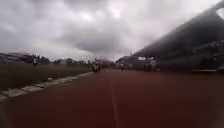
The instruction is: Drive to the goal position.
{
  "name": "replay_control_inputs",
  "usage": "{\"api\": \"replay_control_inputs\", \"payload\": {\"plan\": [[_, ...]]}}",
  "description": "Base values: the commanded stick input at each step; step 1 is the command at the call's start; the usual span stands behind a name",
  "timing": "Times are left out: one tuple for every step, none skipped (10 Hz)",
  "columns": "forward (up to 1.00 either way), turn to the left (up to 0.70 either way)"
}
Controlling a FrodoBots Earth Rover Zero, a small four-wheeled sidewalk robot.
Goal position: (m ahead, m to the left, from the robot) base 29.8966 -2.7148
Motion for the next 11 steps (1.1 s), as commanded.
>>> {"api": "replay_control_inputs", "payload": {"plan": [[0.50, 0.02], [0.50, 0.02], [0.50, 0.02], [0.50, 0.02], [0.50, 0.02], [0.50, 0.02], [0.50, 0.02], [0.50, 0.02], [0.50, 0.02], [0.50, 0.02], [0.50, 0.02]]}}
